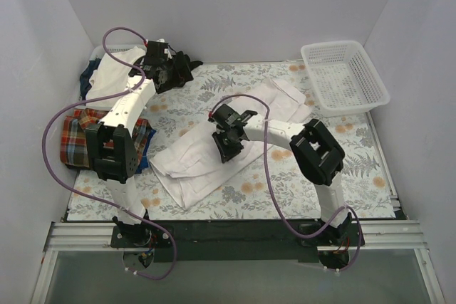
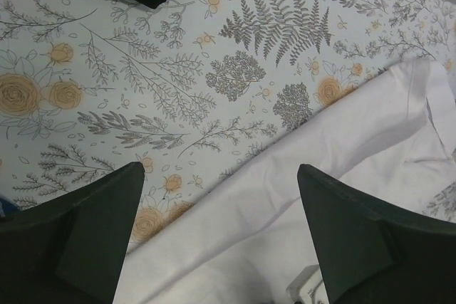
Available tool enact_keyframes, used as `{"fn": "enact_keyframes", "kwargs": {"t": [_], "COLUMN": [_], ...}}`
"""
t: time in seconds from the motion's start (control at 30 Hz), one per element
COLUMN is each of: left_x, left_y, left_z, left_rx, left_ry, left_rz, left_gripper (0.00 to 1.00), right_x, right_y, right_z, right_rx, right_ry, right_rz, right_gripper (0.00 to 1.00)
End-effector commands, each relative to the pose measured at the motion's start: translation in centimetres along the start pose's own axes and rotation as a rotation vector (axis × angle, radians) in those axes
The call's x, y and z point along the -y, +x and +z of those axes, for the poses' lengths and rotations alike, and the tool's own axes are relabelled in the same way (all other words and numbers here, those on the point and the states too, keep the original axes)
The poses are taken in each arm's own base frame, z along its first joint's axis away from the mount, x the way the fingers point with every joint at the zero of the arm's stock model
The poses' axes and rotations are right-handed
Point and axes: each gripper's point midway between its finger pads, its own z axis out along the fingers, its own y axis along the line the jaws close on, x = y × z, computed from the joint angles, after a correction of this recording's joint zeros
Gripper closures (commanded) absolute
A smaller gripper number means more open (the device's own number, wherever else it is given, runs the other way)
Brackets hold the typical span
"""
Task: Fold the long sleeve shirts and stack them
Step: Fold the shirt
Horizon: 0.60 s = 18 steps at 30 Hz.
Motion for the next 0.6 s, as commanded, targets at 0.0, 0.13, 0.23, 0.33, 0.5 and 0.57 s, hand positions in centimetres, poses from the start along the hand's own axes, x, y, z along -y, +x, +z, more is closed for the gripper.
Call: {"fn": "enact_keyframes", "kwargs": {"t": [0.0, 0.13, 0.23, 0.33, 0.5, 0.57], "left_x": [2.5, 4.5, 6.6, 10.2, 18.4, 21.3], "left_y": [-0.4, 1.5, 3.3, 6.1, 13.0, 15.6], "left_z": [-1.8, -1.1, -0.4, 0.3, 0.7, -0.1], "left_rx": [-0.002, -0.083, -0.135, -0.196, -0.291, -0.339], "left_ry": [0.133, 0.250, 0.320, 0.406, 0.565, 0.651], "left_rz": [0.019, 0.038, 0.080, 0.162, 0.343, 0.382], "left_gripper": [0.10, 0.11, 0.11, 0.12, 0.12, 0.12], "right_x": [5.6, 6.6, 7.6, 8.0, 10.5, 12.3], "right_y": [7.5, 10.5, 12.6, 13.1, 10.7, 10.5], "right_z": [-0.4, -2.9, -5.6, -8.4, -15.1, -17.7], "right_rx": [-0.170, -0.181, -0.182, -0.137, 0.185, 0.322], "right_ry": [0.194, 0.218, 0.260, 0.285, 0.447, 0.488], "right_rz": [0.018, 0.003, 0.007, 0.048, 0.281, 0.416], "right_gripper": [0.70, 0.70, 0.70, 0.69, 0.67, 0.67]}}
